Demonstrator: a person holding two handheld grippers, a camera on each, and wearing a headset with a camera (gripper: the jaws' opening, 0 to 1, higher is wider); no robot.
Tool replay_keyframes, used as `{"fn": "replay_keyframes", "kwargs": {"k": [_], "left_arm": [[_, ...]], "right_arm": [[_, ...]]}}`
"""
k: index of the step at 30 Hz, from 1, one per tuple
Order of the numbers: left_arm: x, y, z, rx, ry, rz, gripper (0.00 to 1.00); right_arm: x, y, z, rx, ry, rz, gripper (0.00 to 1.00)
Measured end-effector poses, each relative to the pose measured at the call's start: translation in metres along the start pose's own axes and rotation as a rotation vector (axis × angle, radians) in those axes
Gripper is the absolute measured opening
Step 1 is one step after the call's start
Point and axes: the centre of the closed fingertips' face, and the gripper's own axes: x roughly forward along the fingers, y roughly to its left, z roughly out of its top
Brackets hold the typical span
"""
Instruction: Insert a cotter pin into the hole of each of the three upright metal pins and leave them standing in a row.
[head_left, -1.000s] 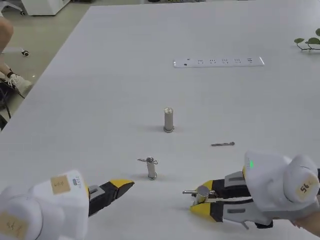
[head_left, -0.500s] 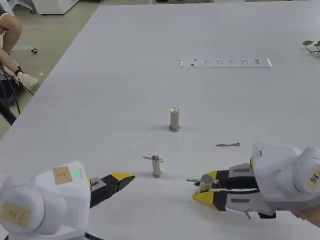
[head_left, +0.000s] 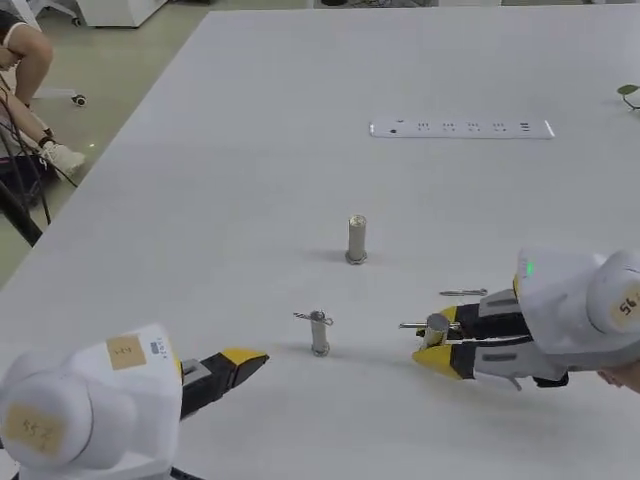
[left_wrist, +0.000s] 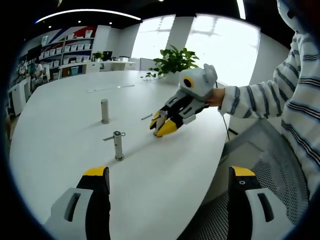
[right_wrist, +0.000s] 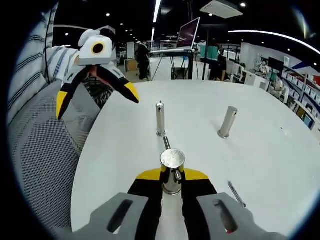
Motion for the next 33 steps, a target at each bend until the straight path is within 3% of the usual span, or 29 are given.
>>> {"fn": "replay_keyframes", "kwargs": {"k": [5,15,21,22,26,30,31,33], "left_arm": [[-0.002,0.002,-0.003,-0.004,0.006,0.007,0.98],[-0.002,0.003,-0.002,0.003,0.015,0.004,0.97],[0.000,0.000,-0.002,-0.003,0.015,-0.005,0.97],[0.000,0.000,-0.002,-0.002,0.014,-0.005,0.97],[0.001,0.000,0.000,-0.003,0.007,-0.004,0.97],[0.001,0.003,0.002,0.000,0.003,0.001,0.97],[0.000,0.004,0.002,0.000,0.002,0.002,0.97],[0.000,0.006,0.003,0.002,0.002,0.004,0.97]], "right_arm": [[0.002,0.001,-0.001,0.040,-0.026,-0.008,0.08],[0.006,0.000,-0.004,0.049,-0.041,-0.021,0.09],[0.005,0.001,-0.002,0.066,-0.057,-0.005,0.10],[0.004,0.001,0.000,0.080,-0.073,-0.011,0.13],[0.002,0.001,0.006,0.081,-0.079,-0.022,0.43],[-0.008,0.001,0.010,0.116,-0.063,-0.043,0.51],[-0.011,0.002,0.014,0.140,-0.074,-0.051,0.55],[-0.020,0.007,0.034,0.213,-0.171,-0.045,0.65]]}}
